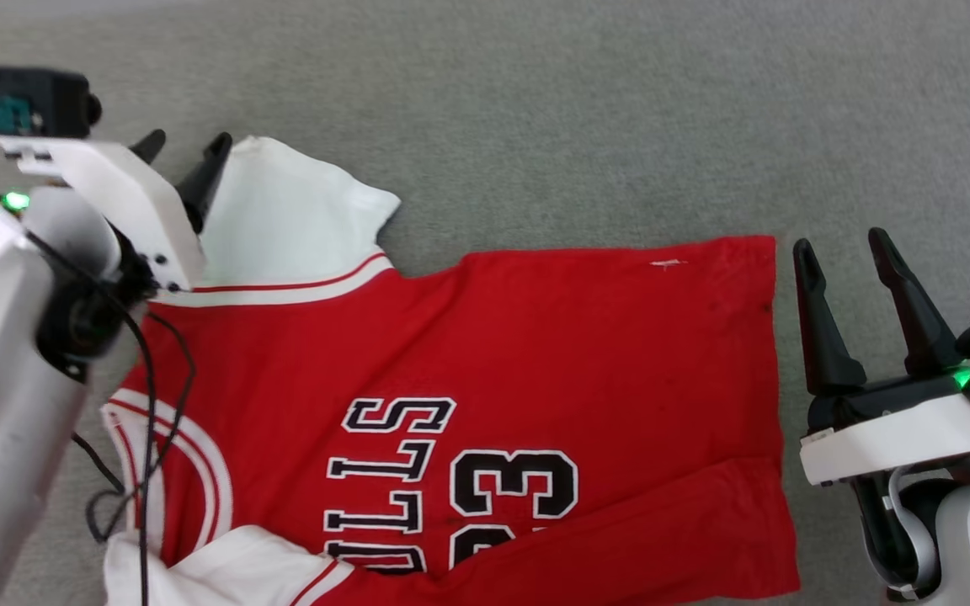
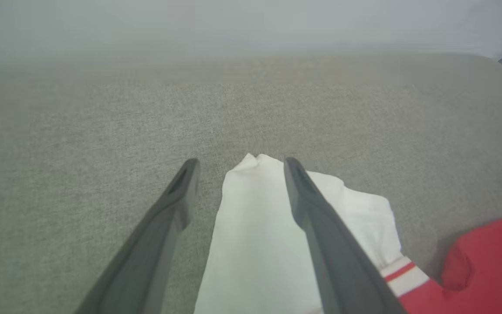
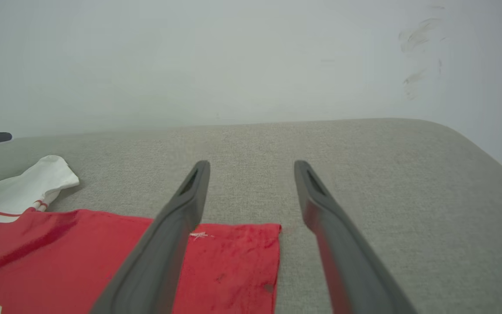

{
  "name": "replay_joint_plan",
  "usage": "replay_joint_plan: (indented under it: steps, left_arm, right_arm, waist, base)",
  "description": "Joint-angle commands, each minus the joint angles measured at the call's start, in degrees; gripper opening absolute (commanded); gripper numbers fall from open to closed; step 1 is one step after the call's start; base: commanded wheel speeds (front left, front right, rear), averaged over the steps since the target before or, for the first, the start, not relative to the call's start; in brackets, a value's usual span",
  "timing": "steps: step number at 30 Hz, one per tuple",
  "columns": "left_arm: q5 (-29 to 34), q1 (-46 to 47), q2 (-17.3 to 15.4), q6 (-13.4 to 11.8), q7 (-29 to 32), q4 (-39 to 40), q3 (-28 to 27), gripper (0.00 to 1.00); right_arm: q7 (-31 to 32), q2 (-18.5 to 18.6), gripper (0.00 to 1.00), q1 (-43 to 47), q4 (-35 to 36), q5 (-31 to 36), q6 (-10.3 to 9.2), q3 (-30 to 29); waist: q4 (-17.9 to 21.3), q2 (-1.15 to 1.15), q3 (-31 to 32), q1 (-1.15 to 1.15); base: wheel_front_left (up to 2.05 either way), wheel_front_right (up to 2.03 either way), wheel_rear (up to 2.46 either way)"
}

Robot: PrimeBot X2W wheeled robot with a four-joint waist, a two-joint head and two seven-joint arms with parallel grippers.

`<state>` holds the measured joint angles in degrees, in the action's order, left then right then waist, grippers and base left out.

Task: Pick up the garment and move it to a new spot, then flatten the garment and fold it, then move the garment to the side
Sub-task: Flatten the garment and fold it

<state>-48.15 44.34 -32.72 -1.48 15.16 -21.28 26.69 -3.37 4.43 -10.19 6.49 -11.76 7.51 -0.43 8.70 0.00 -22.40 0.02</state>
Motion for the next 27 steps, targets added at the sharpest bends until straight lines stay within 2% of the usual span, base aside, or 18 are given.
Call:
replay_joint_plan:
  steps: [1,7,11,15,16,17,18,22,27]
  left_arm:
    - [-0.7,2.1,-0.9,0.6,2.8,-0.9,0.2,1.0]
    - [-3.6,7.7,-4.4,1.4,19.2,-4.3,2.2,1.0]
    - [-4.5,8.5,-6.5,0.4,28.7,-6.0,4.2,1.0]
    - [-6.3,6.5,-6.7,-1.7,37.4,-7.1,6.3,1.0]
    - [-6.5,5.9,-6.6,-2.1,38.3,-7.0,6.6,0.5]
    - [-6.9,5.5,-6.2,-2.4,38.7,-6.8,6.7,0.11]
    - [-7.1,5.0,-5.9,-2.7,39.1,-6.6,6.6,0.0]
    - [-7.5,4.2,-5.0,-3.3,37.1,-5.8,6.1,0.0]
    - [-7.3,5.1,-4.5,-2.9,34.3,-5.2,5.3,0.0]
  right_arm:
    - [-0.6,-0.5,1.0,-1.0,-0.6,-0.4,-0.05,0.2]
    - [-2.4,-1.2,1.0,-1.8,-3.2,-1.8,-0.05,0.8]
    - [-3.2,-1.4,1.0,-2.4,-4.8,-2.4,-0.05,1.2]
    - [-3.6,-1.5,1.0,-3.0,-6.2,-3.2,-0.05,0.6]
    - [-3.5,-1.6,1.0,-3.2,-6.5,-3.5,-0.05,0.5]
    - [-3.4,-1.6,1.0,-3.3,-6.9,-3.7,-0.05,0.4]
    - [-3.2,-1.6,1.0,-3.3,-7.4,-4.0,-0.05,0.3]
    - [-1.9,-1.6,1.0,-4.2,-9.1,-6.1,-0.06,0.1]
    - [4.4,1.4,1.0,-6.2,-13.1,-10.4,-0.06,-0.4]
  waist:
    - [2.8,0.0,-3.0,-0.02]
    - [5.3,0.0,-5.3,-0.02]
    - [6.5,0.0,-6.5,-0.02]
    - [7.1,0.0,-7.1,-0.02]
    - [7.2,0.0,-7.3,-0.02]
    - [7.3,0.0,-7.4,-0.02]
    - [7.3,0.0,-7.5,-0.02]
    - [7.2,0.0,-7.1,-0.02]
    - [6.1,0.0,-4.9,-0.02]
  base:
    - [0.0,0.0,0.0]
    - [0.0,0.0,0.0]
    - [0.0,0.0,0.0]
    - [0.0,0.0,0.0]
    - [0.0,0.0,0.0]
    - [0.0,0.0,0.0]
    - [0.0,0.0,0.0]
    - [0.0,0.0,0.0]
    - [0.0,0.0,0.0]
